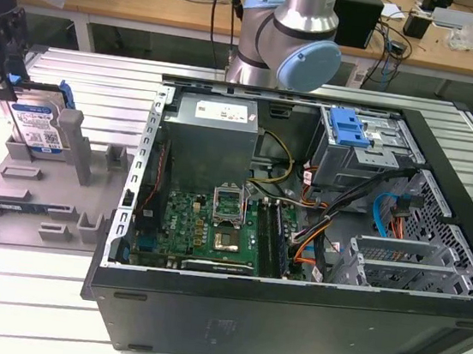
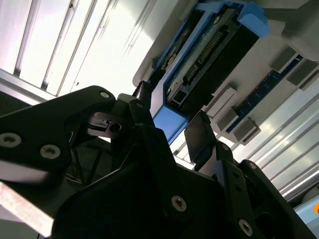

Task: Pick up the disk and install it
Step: 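Pick up the disk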

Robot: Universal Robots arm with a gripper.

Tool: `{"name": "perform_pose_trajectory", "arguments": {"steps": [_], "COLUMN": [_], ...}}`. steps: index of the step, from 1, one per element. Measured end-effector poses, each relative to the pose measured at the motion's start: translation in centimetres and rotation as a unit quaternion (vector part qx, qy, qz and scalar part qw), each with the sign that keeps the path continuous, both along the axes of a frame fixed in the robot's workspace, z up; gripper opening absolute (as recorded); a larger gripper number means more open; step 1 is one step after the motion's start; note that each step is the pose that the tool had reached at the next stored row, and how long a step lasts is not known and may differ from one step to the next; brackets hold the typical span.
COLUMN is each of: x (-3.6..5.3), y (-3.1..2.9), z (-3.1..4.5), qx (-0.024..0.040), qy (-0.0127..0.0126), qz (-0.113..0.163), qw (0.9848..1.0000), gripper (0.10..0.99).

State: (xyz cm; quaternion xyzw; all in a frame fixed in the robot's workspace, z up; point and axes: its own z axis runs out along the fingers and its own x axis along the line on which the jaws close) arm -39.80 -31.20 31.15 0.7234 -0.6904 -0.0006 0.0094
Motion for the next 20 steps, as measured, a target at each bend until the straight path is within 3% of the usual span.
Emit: {"name": "perform_pose_trajectory", "arguments": {"steps": [20], "x": [-0.06], "y": [0.0], "z": [-1.16], "qx": [0.0], "qy": [0.0], "qz": [0.0], "qw": [1.0], "gripper": [0.541]}}
